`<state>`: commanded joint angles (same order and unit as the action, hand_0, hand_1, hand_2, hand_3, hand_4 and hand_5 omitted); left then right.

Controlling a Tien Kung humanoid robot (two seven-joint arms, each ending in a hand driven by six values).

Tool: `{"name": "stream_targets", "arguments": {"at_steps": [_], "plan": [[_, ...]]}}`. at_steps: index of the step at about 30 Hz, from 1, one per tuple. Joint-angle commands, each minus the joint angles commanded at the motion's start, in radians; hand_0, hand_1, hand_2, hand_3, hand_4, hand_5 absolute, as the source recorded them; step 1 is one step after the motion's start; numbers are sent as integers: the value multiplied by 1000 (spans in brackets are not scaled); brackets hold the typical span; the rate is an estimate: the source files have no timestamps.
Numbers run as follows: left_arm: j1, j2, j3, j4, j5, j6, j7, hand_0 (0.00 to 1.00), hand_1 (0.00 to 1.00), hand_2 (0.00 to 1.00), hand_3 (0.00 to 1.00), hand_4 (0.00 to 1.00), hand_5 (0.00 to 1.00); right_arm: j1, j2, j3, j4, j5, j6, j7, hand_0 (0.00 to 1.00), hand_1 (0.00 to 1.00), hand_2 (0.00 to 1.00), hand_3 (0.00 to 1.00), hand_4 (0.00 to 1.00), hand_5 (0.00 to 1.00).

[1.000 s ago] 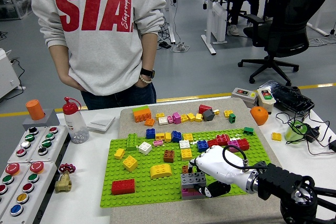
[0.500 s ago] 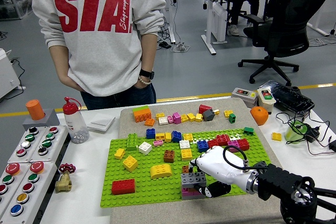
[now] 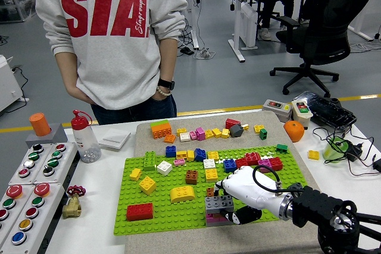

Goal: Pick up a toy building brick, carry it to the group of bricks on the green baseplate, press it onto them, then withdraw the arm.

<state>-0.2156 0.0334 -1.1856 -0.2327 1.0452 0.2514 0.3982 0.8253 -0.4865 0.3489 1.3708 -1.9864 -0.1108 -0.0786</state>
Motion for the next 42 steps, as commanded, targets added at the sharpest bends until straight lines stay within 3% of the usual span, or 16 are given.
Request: {"name": "stream_targets", "arguments": {"at_steps": [12,13,30,31,42], "plan": [[0,1,-3,0,3,0,1,629,593,607,401,304,934,-2,1,7,-3,2,19,-1,486,484,505,528,539,250],[0,1,-3,0,3,1,1,629,592,607,401,304,934,-2,1,8,-3,2,22,0,508,526,543,564,551,256],[0,2,-4,0,5,2,3,629,593,607,402,304,934,-3,0,19,-2,8,48,6,519,546,569,616,576,270],[0,2,-4,0,5,2,3,629,592,607,402,304,935,-3,0,20,-2,8,49,7,549,562,576,676,599,291],[-2,2,-6,0,8,2,4,628,592,607,401,303,934,-2,-3,27,-1,7,55,15,589,594,607,705,632,325]]}}
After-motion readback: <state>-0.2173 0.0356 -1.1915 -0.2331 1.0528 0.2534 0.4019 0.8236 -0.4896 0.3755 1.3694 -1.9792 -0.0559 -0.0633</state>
